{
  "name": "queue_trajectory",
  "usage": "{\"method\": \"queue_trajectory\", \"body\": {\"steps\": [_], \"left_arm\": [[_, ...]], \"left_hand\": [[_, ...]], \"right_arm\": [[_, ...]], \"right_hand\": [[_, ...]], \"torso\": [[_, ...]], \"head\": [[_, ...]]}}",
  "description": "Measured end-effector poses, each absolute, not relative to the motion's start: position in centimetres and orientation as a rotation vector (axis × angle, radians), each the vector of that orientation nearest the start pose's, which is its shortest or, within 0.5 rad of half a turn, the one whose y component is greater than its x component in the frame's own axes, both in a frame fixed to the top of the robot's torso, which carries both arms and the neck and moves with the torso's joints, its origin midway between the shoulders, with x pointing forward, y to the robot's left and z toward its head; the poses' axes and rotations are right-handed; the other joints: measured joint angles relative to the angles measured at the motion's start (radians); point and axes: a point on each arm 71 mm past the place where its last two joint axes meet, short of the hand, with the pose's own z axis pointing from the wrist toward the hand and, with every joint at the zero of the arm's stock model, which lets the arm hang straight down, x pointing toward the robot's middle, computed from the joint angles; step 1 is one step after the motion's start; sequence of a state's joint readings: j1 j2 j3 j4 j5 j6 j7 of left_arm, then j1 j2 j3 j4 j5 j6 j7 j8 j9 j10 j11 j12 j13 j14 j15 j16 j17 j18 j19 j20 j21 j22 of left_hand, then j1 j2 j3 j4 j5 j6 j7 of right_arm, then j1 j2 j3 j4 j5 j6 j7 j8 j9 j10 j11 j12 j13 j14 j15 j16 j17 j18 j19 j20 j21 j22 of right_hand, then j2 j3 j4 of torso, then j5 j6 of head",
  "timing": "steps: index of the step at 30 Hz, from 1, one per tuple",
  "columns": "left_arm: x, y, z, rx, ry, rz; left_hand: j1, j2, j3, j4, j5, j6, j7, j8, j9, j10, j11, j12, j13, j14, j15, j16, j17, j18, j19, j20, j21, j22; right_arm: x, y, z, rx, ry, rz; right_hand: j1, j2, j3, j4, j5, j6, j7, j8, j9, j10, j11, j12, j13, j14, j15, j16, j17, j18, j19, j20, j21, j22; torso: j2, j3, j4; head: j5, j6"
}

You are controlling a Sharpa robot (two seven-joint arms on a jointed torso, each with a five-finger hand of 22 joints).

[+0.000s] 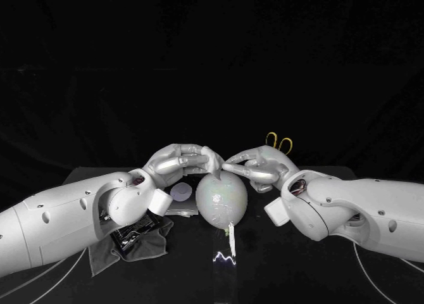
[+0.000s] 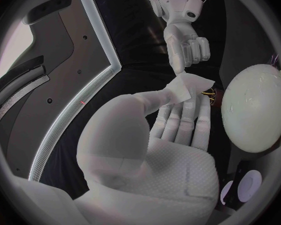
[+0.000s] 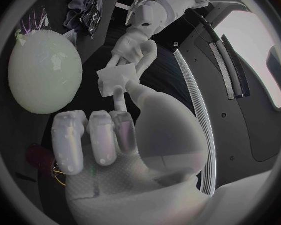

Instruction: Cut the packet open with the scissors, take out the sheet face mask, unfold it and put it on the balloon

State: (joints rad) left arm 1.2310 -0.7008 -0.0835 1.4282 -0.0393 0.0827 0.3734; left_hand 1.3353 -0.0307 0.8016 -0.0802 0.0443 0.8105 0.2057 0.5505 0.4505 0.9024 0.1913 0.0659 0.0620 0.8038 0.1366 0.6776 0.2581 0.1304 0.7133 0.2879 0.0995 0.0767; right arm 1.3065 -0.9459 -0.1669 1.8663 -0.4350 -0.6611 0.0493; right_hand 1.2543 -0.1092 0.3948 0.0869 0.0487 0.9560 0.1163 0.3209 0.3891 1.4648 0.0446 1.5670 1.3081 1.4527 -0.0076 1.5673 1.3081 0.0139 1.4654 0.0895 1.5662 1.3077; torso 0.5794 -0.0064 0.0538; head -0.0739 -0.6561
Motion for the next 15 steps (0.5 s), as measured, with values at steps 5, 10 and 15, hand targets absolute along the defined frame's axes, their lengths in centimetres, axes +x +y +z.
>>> {"method": "queue_trajectory", "body": {"steps": [5,10,15], "left_arm": [[49.09,14.35,-18.12,-0.91,1.688,-1.923],[49.11,14.44,-18.14,-0.91,1.687,-1.919],[49.09,14.43,-18.14,-0.91,1.688,-1.917]], "left_hand": [[0.001,0.001,0.0,0.0,0.0,0.0,0.0,0.0,0.0,0.0,0.0,0.0,0.0,0.0,0.0,0.0,0.0,0.0,0.0,0.0,0.004,0.0],[0.004,0.004,0.0,0.0,0.0,-0.002,-0.002,0.005,0.0,0.0,0.0,0.0,0.0,-0.002,0.002,0.0,0.0,0.0,0.004,0.004,0.004,0.0],[0.004,0.004,0.0,0.0,-0.001,-0.002,-0.002,0.006,0.0,-0.004,0.004,0.0,0.0,-0.002,0.002,0.0,-0.001,0.0,0.007,0.0,0.004,0.001]], "right_arm": [[42.31,-18.08,-15.94,0.81,1.625,1.161],[42.33,-17.74,-15.97,0.806,1.629,1.166],[42.54,-17.22,-16.06,0.801,1.633,1.171]], "right_hand": [[0.002,-0.008,0.0,0.0,0.0,0.002,0.002,-0.008,-0.002,0.0,0.0,-0.002,0.0,0.0,0.0,0.0,0.0,0.0,-0.001,-0.001,-0.001,0.0],[-0.004,-0.015,-0.012,0.006,0.0,-0.014,0.017,-0.026,-0.012,0.0,0.0,-0.002,-0.001,0.0,0.0,0.0,-0.001,0.0,-0.002,-0.001,-0.001,0.0],[-0.013,-0.024,-0.024,0.01,0.0,-0.031,0.027,-0.044,-0.02,0.0,0.011,0.0,-0.001,0.004,0.004,0.0,-0.001,0.0,-0.002,-0.001,-0.002,0.0]], "torso": [[0.0,-0.0004,-0.0012],[0.0,0.0,-0.001],[0.0,0.0,-0.0007]], "head": [[-0.002,0.001],[-0.003,0.001],[-0.005,0.0]]}}
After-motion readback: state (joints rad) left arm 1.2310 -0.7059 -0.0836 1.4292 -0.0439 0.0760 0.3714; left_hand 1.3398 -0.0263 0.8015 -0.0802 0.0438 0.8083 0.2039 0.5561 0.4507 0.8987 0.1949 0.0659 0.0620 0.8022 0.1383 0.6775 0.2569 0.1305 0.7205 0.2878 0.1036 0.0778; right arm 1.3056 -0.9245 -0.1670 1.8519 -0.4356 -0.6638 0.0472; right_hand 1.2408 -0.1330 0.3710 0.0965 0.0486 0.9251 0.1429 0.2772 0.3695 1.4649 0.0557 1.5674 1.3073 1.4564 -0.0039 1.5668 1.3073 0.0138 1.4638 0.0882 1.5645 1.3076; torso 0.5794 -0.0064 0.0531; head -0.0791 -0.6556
